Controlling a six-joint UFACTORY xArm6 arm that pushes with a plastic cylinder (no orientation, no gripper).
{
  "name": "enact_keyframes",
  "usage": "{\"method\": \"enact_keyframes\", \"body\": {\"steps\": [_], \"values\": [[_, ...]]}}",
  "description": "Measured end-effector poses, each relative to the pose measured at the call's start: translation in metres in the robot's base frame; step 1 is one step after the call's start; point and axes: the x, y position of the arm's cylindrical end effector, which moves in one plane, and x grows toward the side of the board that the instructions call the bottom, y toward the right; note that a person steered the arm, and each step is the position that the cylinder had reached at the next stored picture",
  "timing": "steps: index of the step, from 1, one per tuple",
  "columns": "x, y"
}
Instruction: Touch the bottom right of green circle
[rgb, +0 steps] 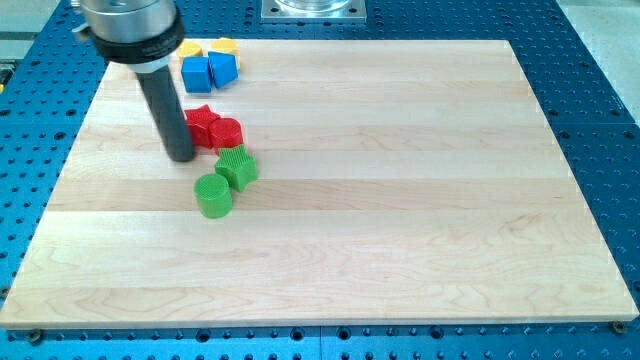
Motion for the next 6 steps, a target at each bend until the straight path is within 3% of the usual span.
{"method": "enact_keyframes", "body": {"steps": [1, 3, 5, 6], "values": [[0.000, 0.037], [0.012, 0.040], [0.026, -0.084], [0.047, -0.112]]}}
